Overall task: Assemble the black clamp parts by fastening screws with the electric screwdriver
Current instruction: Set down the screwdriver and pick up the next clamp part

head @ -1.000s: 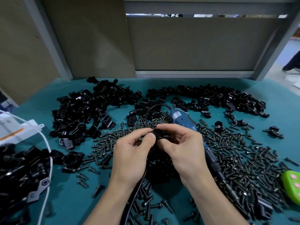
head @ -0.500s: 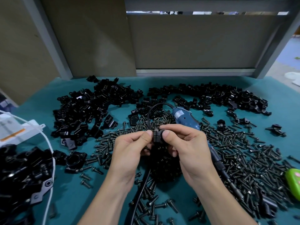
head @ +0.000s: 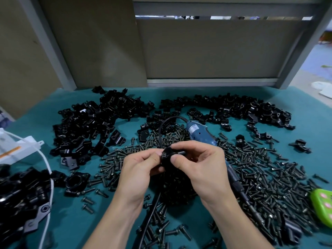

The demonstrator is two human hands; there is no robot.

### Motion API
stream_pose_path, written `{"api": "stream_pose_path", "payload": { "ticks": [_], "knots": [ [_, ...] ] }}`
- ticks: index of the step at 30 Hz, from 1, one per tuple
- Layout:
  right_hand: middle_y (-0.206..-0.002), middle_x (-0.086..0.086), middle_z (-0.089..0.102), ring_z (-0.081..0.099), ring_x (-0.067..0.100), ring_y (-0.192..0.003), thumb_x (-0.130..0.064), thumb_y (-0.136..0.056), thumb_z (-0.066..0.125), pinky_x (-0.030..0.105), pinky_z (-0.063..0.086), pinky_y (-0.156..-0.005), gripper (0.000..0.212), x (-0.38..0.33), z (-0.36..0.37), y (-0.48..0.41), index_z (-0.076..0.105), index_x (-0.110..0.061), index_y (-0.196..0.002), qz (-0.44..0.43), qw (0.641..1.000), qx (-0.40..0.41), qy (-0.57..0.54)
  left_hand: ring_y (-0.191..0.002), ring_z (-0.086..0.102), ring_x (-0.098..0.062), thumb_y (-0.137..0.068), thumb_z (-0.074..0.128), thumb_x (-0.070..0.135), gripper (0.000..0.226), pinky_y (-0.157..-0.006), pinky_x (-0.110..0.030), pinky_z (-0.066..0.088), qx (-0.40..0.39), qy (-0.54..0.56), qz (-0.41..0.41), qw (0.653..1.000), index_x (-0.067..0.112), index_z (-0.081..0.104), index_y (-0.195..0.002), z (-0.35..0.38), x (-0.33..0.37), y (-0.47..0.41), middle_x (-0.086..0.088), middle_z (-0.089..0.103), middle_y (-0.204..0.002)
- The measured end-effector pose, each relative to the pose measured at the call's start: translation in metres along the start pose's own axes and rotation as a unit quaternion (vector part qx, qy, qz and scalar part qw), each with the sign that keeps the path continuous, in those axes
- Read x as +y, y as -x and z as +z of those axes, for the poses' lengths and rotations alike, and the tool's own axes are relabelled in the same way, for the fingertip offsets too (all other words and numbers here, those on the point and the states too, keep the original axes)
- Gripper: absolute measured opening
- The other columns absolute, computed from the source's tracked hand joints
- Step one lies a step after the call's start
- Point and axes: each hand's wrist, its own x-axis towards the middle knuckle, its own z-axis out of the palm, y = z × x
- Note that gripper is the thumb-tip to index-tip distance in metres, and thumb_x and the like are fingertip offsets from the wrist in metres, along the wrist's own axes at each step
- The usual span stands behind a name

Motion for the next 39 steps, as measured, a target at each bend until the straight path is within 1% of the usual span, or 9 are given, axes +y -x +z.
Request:
{"api": "stream_pose_path", "payload": {
  "ticks": [3,7,11,13,22,29,33,36,39],
  "knots": [
    [-0.08,0.014,0.076,0.068,0.04,-0.072,0.003,-0.075,0.085,0.049,0.06,-0.069,0.03,-0.001,0.001,0.0,0.084,-0.024,-0.088,0.006,1.0,-0.001,0.009,-0.092,0.074,-0.022,-0.104,0.052,0.008,0.036,-0.074,-0.024,0.058,-0.006,0.0,-0.008,1.0,0.018,0.084,-0.089,-0.001,-0.002,-0.001,-0.013,0.08,-0.096],
    [-0.087,0.009,0.078,0.063,0.02,-0.072,0.009,-0.073,0.081,0.033,0.057,-0.069,0.04,-0.002,-0.001,0.0,0.083,-0.026,-0.093,-0.001,0.999,-0.037,0.005,-0.099,0.076,-0.029,-0.105,0.048,0.011,0.038,-0.082,-0.034,0.057,-0.011,0.028,-0.018,0.999,0.017,0.083,-0.09,-0.002,-0.004,-0.001,-0.017,0.08,-0.098],
    [-0.098,0.005,0.079,0.061,0.017,-0.078,0.008,-0.071,0.075,0.023,0.055,-0.075,0.046,-0.002,-0.003,0.0,0.082,-0.025,-0.102,-0.015,0.996,-0.079,-0.03,-0.103,0.076,-0.028,-0.091,0.056,0.02,0.029,-0.077,-0.026,0.059,-0.027,0.088,-0.033,0.995,0.013,0.084,-0.095,-0.004,-0.002,-0.002,-0.018,0.079,-0.104],
    [-0.098,0.004,0.08,0.057,0.011,-0.073,0.006,-0.07,0.076,0.021,0.054,-0.073,0.045,-0.002,-0.004,0.0,0.082,-0.023,-0.103,-0.009,0.995,-0.084,-0.052,-0.107,0.075,-0.03,-0.09,0.056,0.018,0.03,-0.079,-0.029,0.061,-0.035,0.116,-0.057,0.991,0.007,0.082,-0.101,-0.004,-0.003,-0.003,-0.022,0.077,-0.109],
    [-0.096,0.006,0.079,0.056,0.009,-0.066,0.003,-0.069,0.081,0.023,0.055,-0.069,0.041,0.0,-0.003,-0.001,0.083,-0.024,-0.1,0.0,0.993,-0.085,-0.082,-0.097,0.073,-0.021,-0.082,0.057,0.024,0.035,-0.072,-0.025,0.059,-0.053,0.154,-0.1,0.982,0.012,0.083,-0.103,-0.003,0.001,0.0,-0.021,0.077,-0.113],
    [-0.103,0.01,0.079,0.069,0.027,-0.092,0.001,-0.074,0.08,0.034,0.06,-0.086,0.039,0.002,-0.004,-0.002,0.082,-0.021,-0.106,0.023,0.992,-0.071,-0.104,-0.095,0.072,-0.019,-0.086,0.058,0.047,0.04,-0.075,-0.032,0.058,-0.039,0.17,-0.116,0.978,0.02,0.085,-0.098,0.0,0.004,0.004,-0.014,0.078,-0.112],
    [-0.097,0.006,0.081,0.072,0.01,-0.084,0.003,-0.087,0.073,0.022,0.054,-0.076,0.033,0.007,0.0,-0.002,0.082,-0.022,-0.106,0.084,0.993,-0.036,-0.077,-0.078,0.074,-0.008,-0.075,0.069,0.039,0.02,-0.064,-0.022,0.058,0.034,0.148,-0.084,0.985,0.026,0.085,-0.075,0.003,0.005,0.004,-0.001,0.079,-0.087],
    [-0.101,-0.001,0.081,0.075,0.01,-0.094,0.004,-0.087,0.073,0.026,0.056,-0.082,0.037,0.011,0.0,-0.003,0.08,-0.028,-0.104,0.103,0.993,-0.046,-0.034,-0.086,0.076,-0.01,-0.07,0.073,0.03,0.017,-0.068,-0.019,0.059,0.058,0.154,-0.072,0.984,0.021,0.086,-0.078,-0.002,0.003,0.0,-0.004,0.081,-0.093],
    [-0.102,-0.008,0.08,0.075,0.011,-0.098,-0.012,-0.077,0.078,0.035,0.06,-0.09,0.041,0.012,0.001,-0.002,0.078,-0.041,-0.106,0.085,0.995,-0.057,0.024,-0.092,0.075,-0.011,-0.07,0.075,0.028,0.023,-0.075,-0.02,0.058,0.034,0.152,-0.074,0.985,0.017,0.086,-0.088,-0.006,0.002,-0.001,-0.008,0.081,-0.102]
  ]
}}
